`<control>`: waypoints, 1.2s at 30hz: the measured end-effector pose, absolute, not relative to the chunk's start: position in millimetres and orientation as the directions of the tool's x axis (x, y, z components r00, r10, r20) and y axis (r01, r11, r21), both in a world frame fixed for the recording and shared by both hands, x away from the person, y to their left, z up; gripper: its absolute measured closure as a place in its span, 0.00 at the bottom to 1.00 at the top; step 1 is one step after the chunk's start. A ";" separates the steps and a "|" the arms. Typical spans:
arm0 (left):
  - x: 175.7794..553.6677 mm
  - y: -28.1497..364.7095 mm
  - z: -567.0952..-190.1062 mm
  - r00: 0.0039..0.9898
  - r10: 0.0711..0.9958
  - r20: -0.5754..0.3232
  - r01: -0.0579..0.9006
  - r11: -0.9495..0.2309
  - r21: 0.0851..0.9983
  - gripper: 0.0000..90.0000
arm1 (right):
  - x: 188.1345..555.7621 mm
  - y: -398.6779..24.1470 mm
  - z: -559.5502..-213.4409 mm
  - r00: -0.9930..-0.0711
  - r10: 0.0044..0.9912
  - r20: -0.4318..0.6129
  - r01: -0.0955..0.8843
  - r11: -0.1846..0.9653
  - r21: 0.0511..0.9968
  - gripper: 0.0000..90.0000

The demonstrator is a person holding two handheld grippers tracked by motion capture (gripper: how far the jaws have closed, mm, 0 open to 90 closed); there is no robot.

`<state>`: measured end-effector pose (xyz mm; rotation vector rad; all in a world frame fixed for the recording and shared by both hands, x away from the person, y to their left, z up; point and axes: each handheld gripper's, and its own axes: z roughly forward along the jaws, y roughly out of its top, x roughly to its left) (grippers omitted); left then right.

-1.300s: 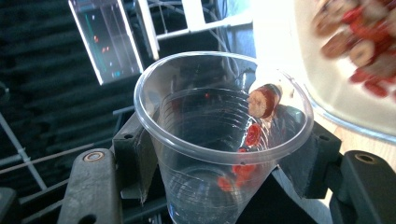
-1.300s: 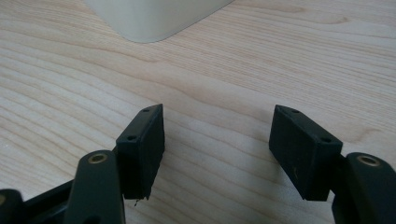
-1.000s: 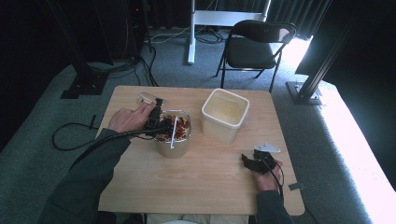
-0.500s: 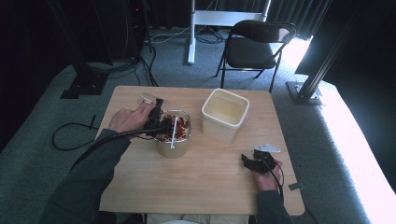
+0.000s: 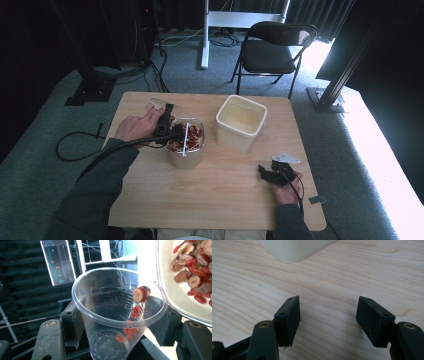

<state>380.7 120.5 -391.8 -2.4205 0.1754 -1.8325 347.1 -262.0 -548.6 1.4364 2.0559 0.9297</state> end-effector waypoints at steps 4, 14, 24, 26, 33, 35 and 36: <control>381.1 121.9 -391.8 0.274 -0.149 0.950 -0.029 -0.989 -0.147 0.41 | 347.1 -262.1 -548.6 -0.347 0.938 0.007 0.625 0.225 0.748 0.39; 381.1 118.8 -386.9 0.285 -0.113 0.952 -0.037 -0.994 -0.107 0.41 | 347.1 -262.1 -548.6 -0.347 0.938 0.007 0.625 0.226 0.748 0.39; 382.3 114.1 -380.4 0.358 -0.011 0.934 -0.050 -0.999 0.008 0.41 | 348.0 -261.4 -548.5 -0.350 0.937 0.007 0.625 0.228 0.746 0.39; 383.8 114.7 -375.0 0.404 0.064 0.912 -0.054 -0.994 0.094 0.40 | 347.9 -261.3 -548.5 -0.350 0.937 0.008 0.626 0.227 0.746 0.39; 390.3 123.7 -346.1 0.600 0.345 0.721 -0.028 -0.892 0.450 0.41 | 347.0 -261.0 -548.6 -0.352 0.936 0.008 0.624 0.229 0.747 0.39; 394.0 126.1 -339.6 0.656 0.404 0.638 -0.001 -0.844 0.536 0.40 | 346.9 -261.0 -548.6 -0.353 0.936 0.006 0.623 0.230 0.747 0.39; 396.0 127.1 -337.2 0.684 0.428 0.591 0.014 -0.817 0.576 0.40 | 346.8 -261.0 -548.6 -0.353 0.936 0.006 0.624 0.230 0.747 0.39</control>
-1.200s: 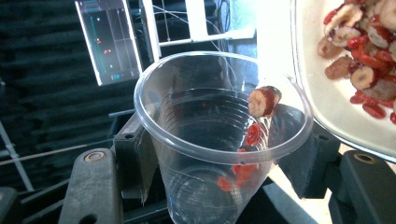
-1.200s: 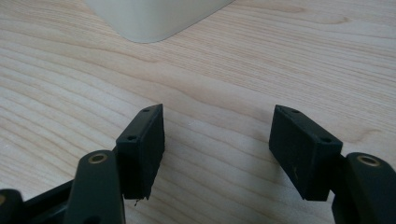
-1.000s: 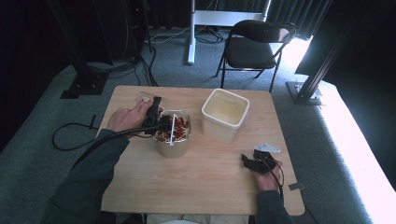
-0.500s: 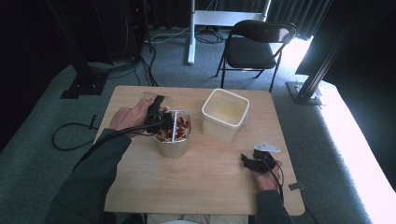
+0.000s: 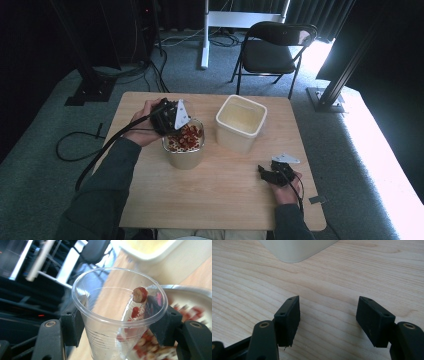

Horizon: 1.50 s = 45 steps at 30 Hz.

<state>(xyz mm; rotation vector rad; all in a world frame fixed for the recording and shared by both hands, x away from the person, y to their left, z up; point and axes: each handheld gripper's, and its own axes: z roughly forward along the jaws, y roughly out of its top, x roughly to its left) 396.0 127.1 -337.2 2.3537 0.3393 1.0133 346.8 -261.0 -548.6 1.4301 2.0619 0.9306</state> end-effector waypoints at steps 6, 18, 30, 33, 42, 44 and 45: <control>404.7 130.8 -329.4 0.768 0.505 0.393 0.073 -0.680 0.730 0.40 | 346.7 -260.9 -548.7 -0.353 0.936 0.006 0.623 0.230 0.748 0.39; 417.7 105.5 -326.0 0.823 0.536 0.189 0.123 -0.491 0.862 0.40 | 346.7 -260.9 -548.6 -0.353 0.936 0.006 0.623 0.230 0.748 0.39; 430.5 51.1 -336.6 0.789 0.613 0.046 0.159 -0.276 0.948 0.38 | 346.4 -260.8 -548.6 -0.356 0.935 0.007 0.623 0.232 0.747 0.39; 434.0 41.3 -338.2 0.784 0.620 -0.011 0.178 -0.207 0.962 0.37 | 346.3 -260.8 -548.6 -0.357 0.934 0.006 0.622 0.233 0.747 0.39; 448.3 26.8 -350.9 0.757 0.645 -0.102 0.233 -0.121 0.965 0.37 | 346.1 -260.7 -548.6 -0.359 0.933 0.007 0.622 0.234 0.747 0.39; 450.2 24.2 -354.1 0.752 0.651 -0.107 0.233 -0.111 0.966 0.37 | 346.1 -260.8 -548.7 -0.359 0.933 0.006 0.622 0.235 0.747 0.39; 451.5 22.9 -355.7 0.751 0.650 -0.113 0.235 -0.102 0.967 0.36 | 346.1 -260.8 -548.6 -0.359 0.933 0.006 0.622 0.235 0.747 0.39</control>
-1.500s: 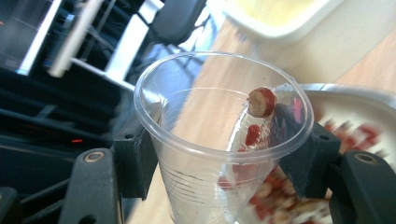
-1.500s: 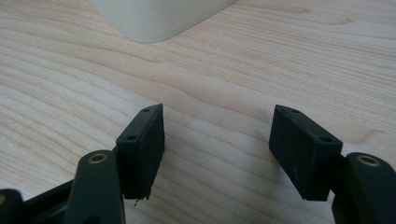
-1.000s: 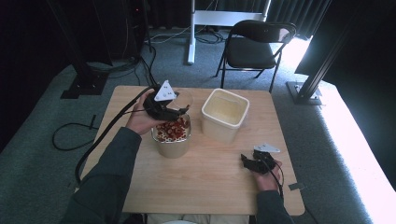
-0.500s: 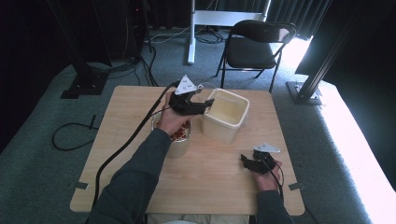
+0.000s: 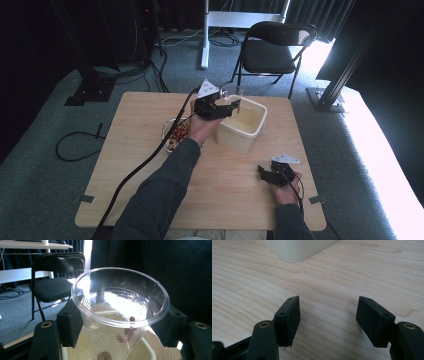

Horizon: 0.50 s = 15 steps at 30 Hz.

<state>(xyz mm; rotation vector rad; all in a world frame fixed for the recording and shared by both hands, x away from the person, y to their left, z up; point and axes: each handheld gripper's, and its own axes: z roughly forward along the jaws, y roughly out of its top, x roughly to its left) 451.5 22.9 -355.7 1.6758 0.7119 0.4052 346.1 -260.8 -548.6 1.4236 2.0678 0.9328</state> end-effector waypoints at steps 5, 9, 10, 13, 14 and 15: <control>461.5 7.2 -367.3 0.728 0.670 -0.147 0.299 -0.118 0.947 0.15 | 346.1 -260.8 -548.7 -0.359 0.933 0.005 0.621 0.236 0.747 0.39; 460.1 -0.1 -368.5 0.748 0.648 -0.146 0.303 -0.138 0.943 0.11 | 345.9 -260.8 -548.6 -0.361 0.933 0.006 0.622 0.236 0.747 0.39; 459.2 0.5 -367.7 0.755 0.639 -0.147 0.302 -0.139 0.943 0.11 | 345.9 -260.8 -548.6 -0.361 0.933 0.007 0.622 0.235 0.747 0.39; 456.9 4.8 -362.8 0.752 0.642 -0.145 0.304 -0.143 0.942 0.11 | 345.9 -260.8 -548.6 -0.361 0.932 0.006 0.621 0.236 0.747 0.39; 455.1 6.8 -360.2 0.752 0.643 -0.145 0.303 -0.143 0.942 0.11 | 345.9 -260.8 -548.7 -0.362 0.932 0.006 0.621 0.236 0.747 0.39; 452.6 9.1 -357.0 0.754 0.643 -0.136 0.296 -0.147 0.944 0.11 | 345.9 -260.8 -548.6 -0.361 0.932 0.006 0.621 0.236 0.747 0.39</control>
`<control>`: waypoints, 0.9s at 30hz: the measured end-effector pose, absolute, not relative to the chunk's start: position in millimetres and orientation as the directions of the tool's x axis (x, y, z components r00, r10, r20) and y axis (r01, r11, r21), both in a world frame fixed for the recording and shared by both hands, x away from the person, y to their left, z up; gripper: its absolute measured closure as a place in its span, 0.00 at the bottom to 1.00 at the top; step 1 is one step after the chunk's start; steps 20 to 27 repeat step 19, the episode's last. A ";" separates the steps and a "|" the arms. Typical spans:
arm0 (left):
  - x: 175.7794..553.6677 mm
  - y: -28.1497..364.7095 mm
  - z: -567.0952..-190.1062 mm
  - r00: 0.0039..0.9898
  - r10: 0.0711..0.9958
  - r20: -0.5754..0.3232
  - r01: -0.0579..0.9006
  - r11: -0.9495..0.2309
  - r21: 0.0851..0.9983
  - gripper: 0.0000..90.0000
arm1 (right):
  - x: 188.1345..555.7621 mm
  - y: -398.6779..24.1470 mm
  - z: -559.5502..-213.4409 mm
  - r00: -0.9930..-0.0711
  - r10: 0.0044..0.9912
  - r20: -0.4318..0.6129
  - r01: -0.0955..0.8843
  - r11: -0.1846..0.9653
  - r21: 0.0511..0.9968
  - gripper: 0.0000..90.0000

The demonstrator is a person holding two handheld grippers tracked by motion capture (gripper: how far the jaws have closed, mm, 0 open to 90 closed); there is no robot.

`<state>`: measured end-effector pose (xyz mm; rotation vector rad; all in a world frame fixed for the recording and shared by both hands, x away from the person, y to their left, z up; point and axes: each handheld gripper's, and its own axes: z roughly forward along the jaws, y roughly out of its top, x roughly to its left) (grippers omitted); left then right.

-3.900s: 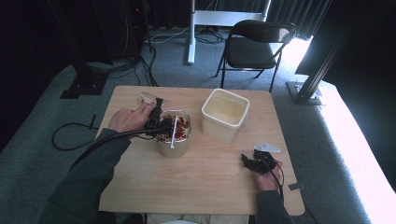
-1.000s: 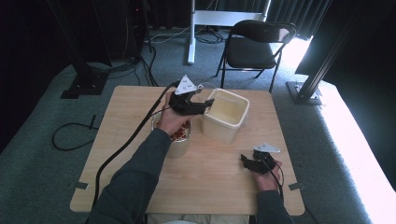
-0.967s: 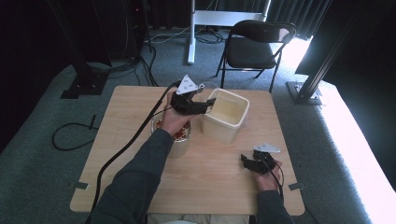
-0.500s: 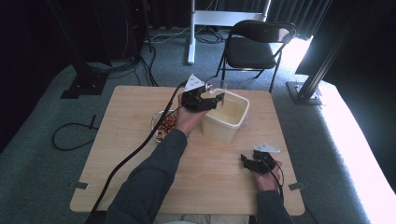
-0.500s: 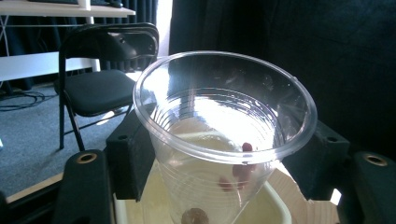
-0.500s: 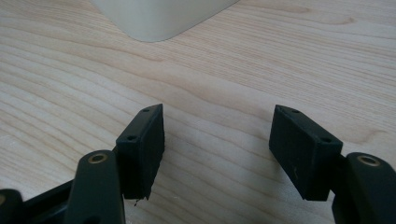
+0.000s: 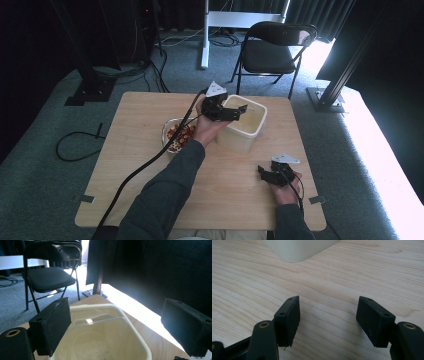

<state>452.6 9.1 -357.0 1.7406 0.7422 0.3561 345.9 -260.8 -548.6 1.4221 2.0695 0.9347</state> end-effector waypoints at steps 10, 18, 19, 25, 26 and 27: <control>425.7 44.0 -324.8 0.738 0.667 -0.105 0.236 -0.110 0.966 0.15 | 345.9 -260.6 -548.7 -0.360 0.933 0.008 0.622 0.234 0.748 0.39; 410.1 79.4 -319.7 0.715 0.693 -0.090 0.230 -0.112 0.967 0.17 | 347.2 -258.5 -548.7 -0.364 0.931 0.006 0.625 0.239 0.743 0.33; 406.7 84.5 -319.3 0.714 0.695 -0.088 0.228 -0.112 0.967 0.17 | 347.4 -258.1 -548.7 -0.364 0.931 0.007 0.627 0.239 0.742 0.32; 406.7 84.5 -319.3 0.714 0.695 -0.088 0.228 -0.112 0.967 0.17 | 347.4 -258.1 -548.7 -0.364 0.931 0.007 0.627 0.239 0.742 0.32; 406.7 84.5 -319.3 0.714 0.695 -0.088 0.228 -0.112 0.967 0.17 | 347.4 -258.1 -548.7 -0.364 0.931 0.007 0.627 0.239 0.742 0.32; 406.7 84.5 -319.3 0.714 0.695 -0.088 0.228 -0.112 0.967 0.17 | 347.4 -258.1 -548.7 -0.364 0.931 0.007 0.627 0.239 0.742 0.32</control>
